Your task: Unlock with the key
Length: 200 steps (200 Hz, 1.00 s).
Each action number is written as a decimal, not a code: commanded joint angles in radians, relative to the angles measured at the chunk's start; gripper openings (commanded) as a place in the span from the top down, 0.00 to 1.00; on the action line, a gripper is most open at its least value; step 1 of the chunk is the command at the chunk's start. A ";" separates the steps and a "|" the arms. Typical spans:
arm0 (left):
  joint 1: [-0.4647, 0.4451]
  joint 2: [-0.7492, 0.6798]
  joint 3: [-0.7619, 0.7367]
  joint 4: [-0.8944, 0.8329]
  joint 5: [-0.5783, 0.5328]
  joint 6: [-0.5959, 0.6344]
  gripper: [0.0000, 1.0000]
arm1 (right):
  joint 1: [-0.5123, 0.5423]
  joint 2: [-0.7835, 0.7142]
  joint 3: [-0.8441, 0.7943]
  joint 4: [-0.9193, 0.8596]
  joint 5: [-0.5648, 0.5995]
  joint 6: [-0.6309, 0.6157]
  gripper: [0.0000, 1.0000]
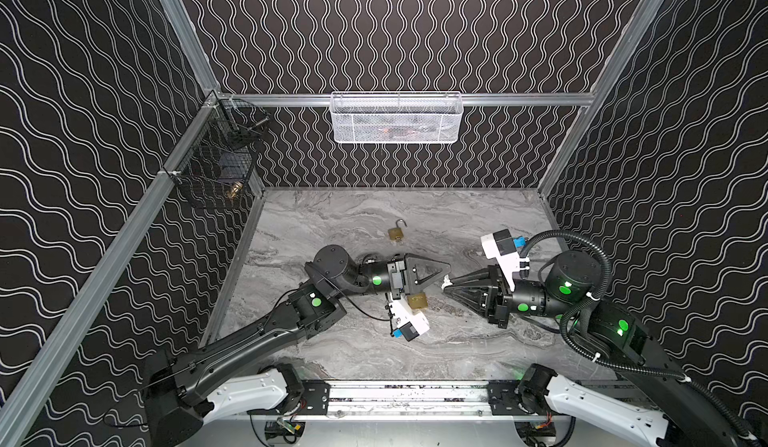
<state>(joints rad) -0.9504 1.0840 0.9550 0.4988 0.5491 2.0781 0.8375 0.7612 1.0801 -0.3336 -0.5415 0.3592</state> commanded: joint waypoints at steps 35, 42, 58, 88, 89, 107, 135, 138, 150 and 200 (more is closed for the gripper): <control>0.002 -0.001 -0.007 0.055 0.005 0.381 1.00 | 0.002 -0.013 -0.005 0.026 0.003 0.014 1.00; 0.002 -0.002 -0.008 0.057 0.009 0.382 1.00 | 0.002 -0.015 -0.009 0.031 0.002 0.017 1.00; 0.002 -0.003 -0.012 0.060 0.022 0.380 1.00 | 0.002 -0.019 -0.014 0.039 0.003 0.021 1.00; 0.002 0.002 -0.016 0.083 0.029 0.376 0.61 | 0.001 -0.023 -0.012 0.049 0.013 0.018 1.00; 0.002 0.003 -0.017 0.085 0.029 0.376 0.58 | 0.001 -0.023 -0.012 0.049 0.014 0.018 1.00; 0.002 0.013 -0.022 0.136 0.040 0.313 0.01 | 0.000 -0.037 -0.027 0.060 0.050 0.010 1.00; 0.004 -0.023 -0.035 0.159 -0.030 0.140 0.01 | 0.002 -0.067 -0.040 0.067 0.139 -0.018 1.00; 0.004 -0.027 -0.035 0.151 -0.043 0.121 0.01 | 0.001 -0.069 -0.039 0.065 0.155 -0.023 1.00; 0.007 -0.064 -0.026 0.079 -0.081 0.059 0.01 | 0.000 -0.071 -0.022 0.046 0.217 -0.054 1.00; 0.069 -0.002 0.150 0.011 -0.180 -0.519 0.01 | 0.000 -0.067 -0.036 0.099 0.729 -0.216 1.00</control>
<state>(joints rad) -0.9306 1.0218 1.0420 0.4770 0.4446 1.9278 0.8368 0.6956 1.0763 -0.3099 -0.1589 0.2489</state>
